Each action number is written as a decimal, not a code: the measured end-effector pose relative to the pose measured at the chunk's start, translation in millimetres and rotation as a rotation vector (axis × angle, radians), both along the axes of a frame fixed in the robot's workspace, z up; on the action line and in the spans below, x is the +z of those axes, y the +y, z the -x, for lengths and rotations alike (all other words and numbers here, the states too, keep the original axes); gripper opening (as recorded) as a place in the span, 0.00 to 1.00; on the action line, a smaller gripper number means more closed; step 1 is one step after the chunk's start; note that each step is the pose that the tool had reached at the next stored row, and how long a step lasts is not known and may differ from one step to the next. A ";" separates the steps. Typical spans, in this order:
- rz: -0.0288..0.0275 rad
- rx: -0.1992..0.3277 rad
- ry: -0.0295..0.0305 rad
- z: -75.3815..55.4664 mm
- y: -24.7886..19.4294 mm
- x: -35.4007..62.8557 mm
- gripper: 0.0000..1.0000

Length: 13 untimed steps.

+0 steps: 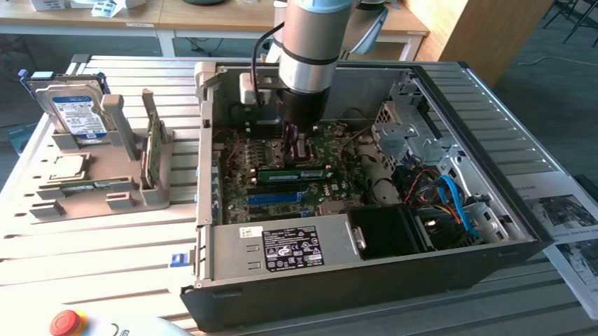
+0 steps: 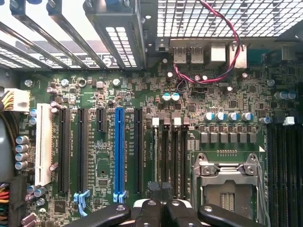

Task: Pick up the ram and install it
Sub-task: 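Press down the ram until it locks into place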

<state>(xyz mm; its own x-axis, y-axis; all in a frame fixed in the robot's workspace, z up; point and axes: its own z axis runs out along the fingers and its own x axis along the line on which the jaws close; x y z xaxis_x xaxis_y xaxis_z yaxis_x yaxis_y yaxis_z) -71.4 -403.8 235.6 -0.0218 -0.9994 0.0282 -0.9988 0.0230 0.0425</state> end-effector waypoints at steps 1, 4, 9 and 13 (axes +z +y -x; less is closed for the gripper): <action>0.0000 0.000 0.0000 0.1 -0.3 0.0 0.11; 0.0000 0.000 0.0000 0.1 -0.6 0.0 0.11; 0.0001 0.000 -0.0005 0.1 -0.7 -2.1 0.11; 0.0002 0.000 -0.0007 0.3 -0.7 -3.8 0.11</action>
<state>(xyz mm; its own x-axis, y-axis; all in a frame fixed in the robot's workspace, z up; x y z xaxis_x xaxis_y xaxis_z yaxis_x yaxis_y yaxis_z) -71.7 -404.5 231.8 -0.0217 -0.9994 0.0284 -0.9989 0.0229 0.0418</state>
